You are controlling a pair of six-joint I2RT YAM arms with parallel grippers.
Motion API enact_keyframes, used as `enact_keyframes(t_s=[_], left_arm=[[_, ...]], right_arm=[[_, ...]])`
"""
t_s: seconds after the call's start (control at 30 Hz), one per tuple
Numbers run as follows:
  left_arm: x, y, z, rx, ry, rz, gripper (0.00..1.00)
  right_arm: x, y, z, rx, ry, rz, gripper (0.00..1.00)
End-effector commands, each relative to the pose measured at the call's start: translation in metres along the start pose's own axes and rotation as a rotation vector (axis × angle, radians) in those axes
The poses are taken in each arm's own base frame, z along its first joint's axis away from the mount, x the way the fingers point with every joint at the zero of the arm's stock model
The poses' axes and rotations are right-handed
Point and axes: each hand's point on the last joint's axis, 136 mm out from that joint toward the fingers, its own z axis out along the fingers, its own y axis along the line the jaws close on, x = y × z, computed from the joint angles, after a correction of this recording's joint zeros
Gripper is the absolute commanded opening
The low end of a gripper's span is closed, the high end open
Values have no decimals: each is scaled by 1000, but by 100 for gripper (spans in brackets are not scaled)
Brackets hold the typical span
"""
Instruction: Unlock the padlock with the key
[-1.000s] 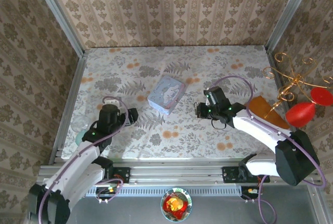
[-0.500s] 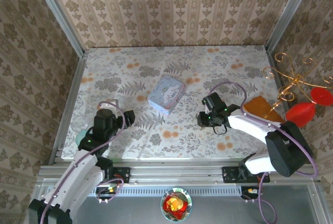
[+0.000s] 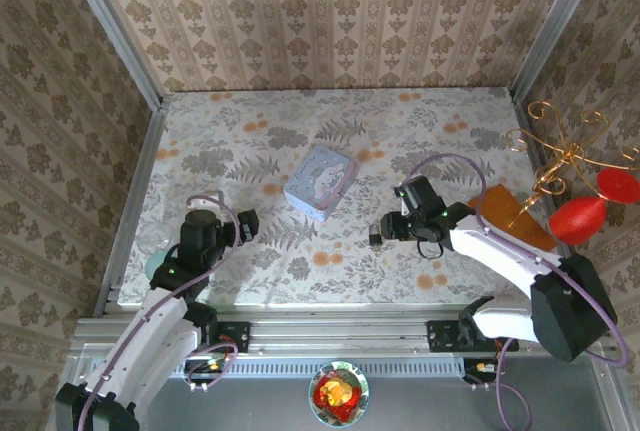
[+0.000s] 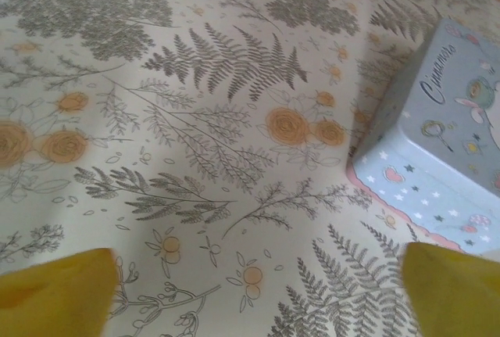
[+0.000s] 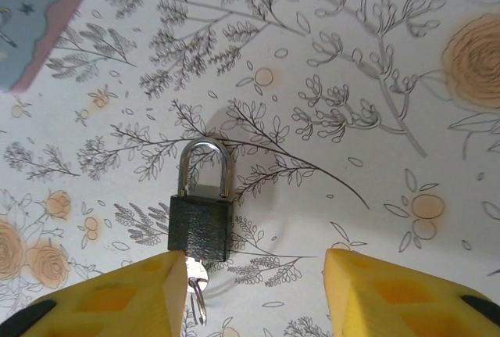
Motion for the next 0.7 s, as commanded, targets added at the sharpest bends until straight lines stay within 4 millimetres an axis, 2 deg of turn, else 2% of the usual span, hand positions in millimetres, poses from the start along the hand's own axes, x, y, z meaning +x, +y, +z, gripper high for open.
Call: enact_keyframes(t_s=[0.0,0.03,0.07,0.17,0.23,0.3,0.33,0.4,0.47,0.67], left_arm=[[-26,8,-4,-66,-77,-7,100],[-32,10,-5,-85,-96,0,100],[-39,13,-6,-108,-118,11,100],[-57,21,-4,-175,-200,73,100],[-65,23,-1,-199,-252,139,100],[-73,30,0,-258,-287,181,100],[-77,31,2,-279,-298,224,100],[-83,37,5,-340,-309,305,100],[-86,48,10,-423,-316,354,100],[-72,46,48,-398,-286,527,100]], right_arm=[[-19,-4,-23,36,-85,-48,54],[-25,-6,-30,50,-119,-60,58],[-33,-12,-37,88,-161,-67,67],[-60,-37,-62,244,-350,-80,84],[-74,-43,-74,280,-480,-137,84],[-82,-49,-85,320,-595,-185,90],[-86,-50,-89,337,-655,-222,91],[-87,-51,-88,349,-719,-306,99],[-89,-63,-83,378,-720,-290,100],[-92,-83,-41,443,-654,-313,100]])
